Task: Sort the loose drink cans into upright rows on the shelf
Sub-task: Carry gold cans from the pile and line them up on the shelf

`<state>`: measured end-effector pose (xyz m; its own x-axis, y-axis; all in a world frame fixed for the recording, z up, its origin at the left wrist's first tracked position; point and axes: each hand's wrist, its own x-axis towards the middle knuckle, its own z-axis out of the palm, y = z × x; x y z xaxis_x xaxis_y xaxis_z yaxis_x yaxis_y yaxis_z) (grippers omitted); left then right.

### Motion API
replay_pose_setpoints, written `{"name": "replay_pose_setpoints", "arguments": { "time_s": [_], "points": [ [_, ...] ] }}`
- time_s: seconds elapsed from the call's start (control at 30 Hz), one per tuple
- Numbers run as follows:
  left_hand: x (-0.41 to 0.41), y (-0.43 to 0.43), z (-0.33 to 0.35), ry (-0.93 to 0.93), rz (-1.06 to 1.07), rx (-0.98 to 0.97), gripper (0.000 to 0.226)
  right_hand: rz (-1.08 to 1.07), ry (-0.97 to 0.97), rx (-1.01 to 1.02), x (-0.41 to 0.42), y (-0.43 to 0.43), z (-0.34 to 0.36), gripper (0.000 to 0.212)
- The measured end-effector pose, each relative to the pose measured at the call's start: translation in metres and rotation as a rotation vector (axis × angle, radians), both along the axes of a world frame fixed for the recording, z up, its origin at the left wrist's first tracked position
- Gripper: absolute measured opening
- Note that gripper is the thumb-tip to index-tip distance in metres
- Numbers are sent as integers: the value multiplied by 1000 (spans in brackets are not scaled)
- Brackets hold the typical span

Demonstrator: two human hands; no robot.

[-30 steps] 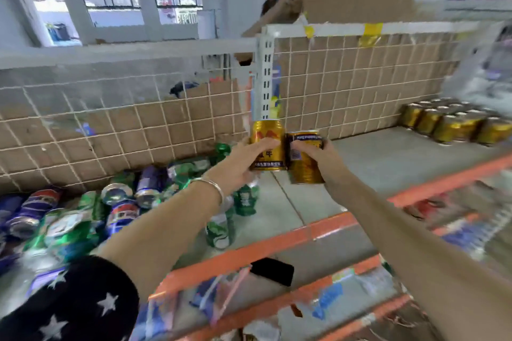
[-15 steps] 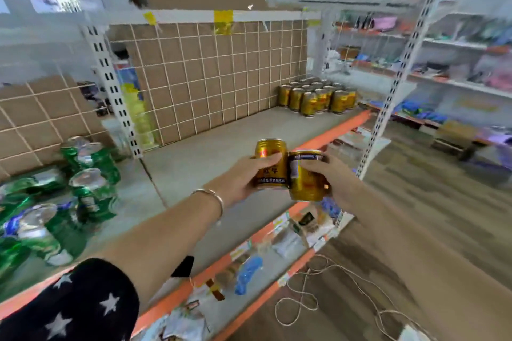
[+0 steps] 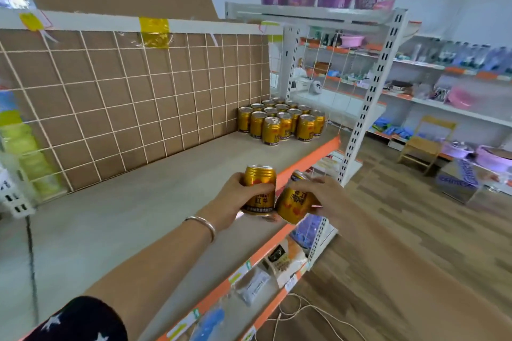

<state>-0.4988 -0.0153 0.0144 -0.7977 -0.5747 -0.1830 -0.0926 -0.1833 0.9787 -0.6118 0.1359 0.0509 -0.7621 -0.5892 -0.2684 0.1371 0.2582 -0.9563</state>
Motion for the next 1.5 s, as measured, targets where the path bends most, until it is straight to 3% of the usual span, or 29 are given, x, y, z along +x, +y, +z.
{"name": "replay_pose_setpoints", "arguments": {
  "time_s": [0.1,0.2,0.33,0.43,0.53,0.67,0.77,0.9,0.93,1.03,1.13,1.27,1.37,1.5],
  "points": [
    [-34,-23,-9,48,77,242,56,-78,-181,-101,-47,-20,-7,25],
    [-70,-42,-16,2,167,308,91,-112,-391,-177,-85,-41,-10,18],
    [-103,-50,-24,-56,162,401,66,-115,-548,-182,-113,-73,-20,32],
    [-126,-60,-30,-41,184,483,69,-106,-625,-219,-136,-91,-27,41],
    [-145,-74,-37,28,221,597,72,26,-645,-122,-165,-99,-32,33],
    [-176,-75,-46,111,305,590,55,283,-498,70,-195,-113,-47,43],
    [-199,-75,-48,104,457,520,66,413,-315,143,-233,-125,-49,38],
    [-228,-73,-52,65,502,404,67,645,2,326,-278,-145,-45,99],
    [-234,-72,-52,62,531,368,60,689,60,342,-286,-150,-47,102],
    [-252,-69,-47,51,575,272,59,742,158,355,-306,-157,-53,67],
    [-270,-64,-47,18,586,135,66,756,281,360,-324,-160,-61,74],
    [-287,-60,-48,-57,603,-28,57,727,499,279,-345,-163,-71,58],
    [-294,-53,-52,-181,549,-204,59,657,656,246,-356,-159,-79,67],
    [-304,-39,-60,-237,606,-428,65,605,700,189,-363,-152,-84,69]
  ]
}}
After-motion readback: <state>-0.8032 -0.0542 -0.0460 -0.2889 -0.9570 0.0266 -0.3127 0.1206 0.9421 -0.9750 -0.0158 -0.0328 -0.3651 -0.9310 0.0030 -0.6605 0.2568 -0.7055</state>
